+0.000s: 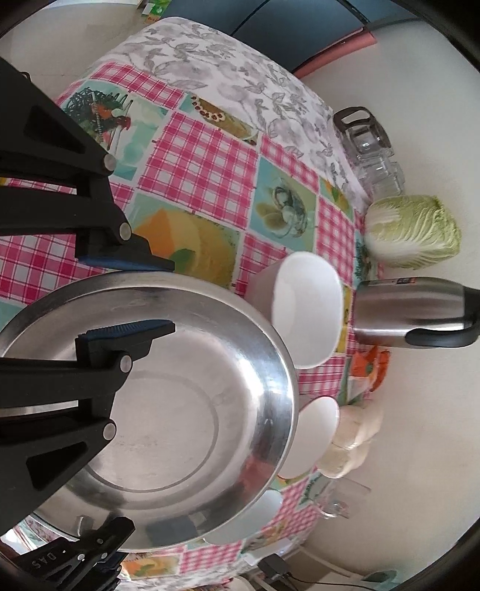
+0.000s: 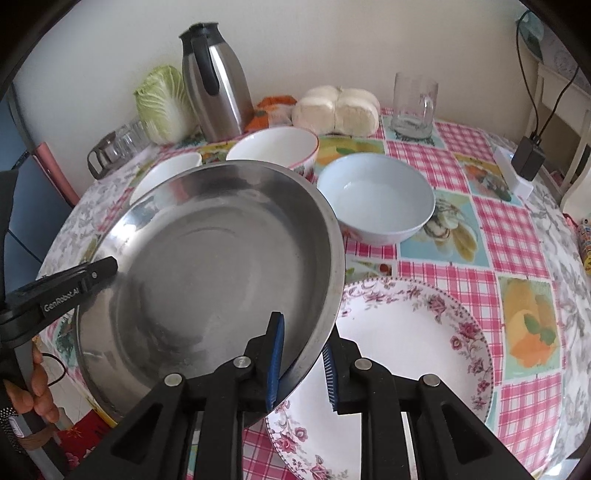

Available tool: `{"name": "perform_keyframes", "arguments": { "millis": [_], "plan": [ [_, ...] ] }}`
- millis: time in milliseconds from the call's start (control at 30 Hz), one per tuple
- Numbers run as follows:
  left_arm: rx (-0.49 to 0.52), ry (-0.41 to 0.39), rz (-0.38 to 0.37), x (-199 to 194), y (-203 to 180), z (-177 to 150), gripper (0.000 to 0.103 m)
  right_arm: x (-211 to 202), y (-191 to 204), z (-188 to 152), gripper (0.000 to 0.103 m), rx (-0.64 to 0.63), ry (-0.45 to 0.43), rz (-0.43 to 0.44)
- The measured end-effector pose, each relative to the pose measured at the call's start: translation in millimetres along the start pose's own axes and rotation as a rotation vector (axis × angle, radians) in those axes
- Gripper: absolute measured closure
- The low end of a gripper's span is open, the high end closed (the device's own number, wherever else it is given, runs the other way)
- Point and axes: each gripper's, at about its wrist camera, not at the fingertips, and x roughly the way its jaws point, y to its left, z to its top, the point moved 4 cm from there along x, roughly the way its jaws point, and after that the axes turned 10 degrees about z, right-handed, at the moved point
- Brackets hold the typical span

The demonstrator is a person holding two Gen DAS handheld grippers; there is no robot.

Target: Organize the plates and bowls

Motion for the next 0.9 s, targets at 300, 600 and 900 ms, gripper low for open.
{"name": "perform_keyframes", "arguments": {
  "millis": [300, 600, 900],
  "plan": [
    [0.057, 0.049, 0.01, 13.4, -8.6, -7.4, 0.077, 20.5, -3.3, -5.9, 0.081, -0.04, 0.06, -0.058],
    [0.044, 0.072, 0.004, 17.4, -2.5, -6.6, 0.077, 22.4, -2.0, -5.4, 0.08, -0.041, 0.065, -0.055],
    [0.023, 0.08, 0.003, 18.4, 1.1, -4.4, 0.076, 24.9, -2.5, -3.7, 0.079, -0.029, 0.078, -0.042]
  ]
}}
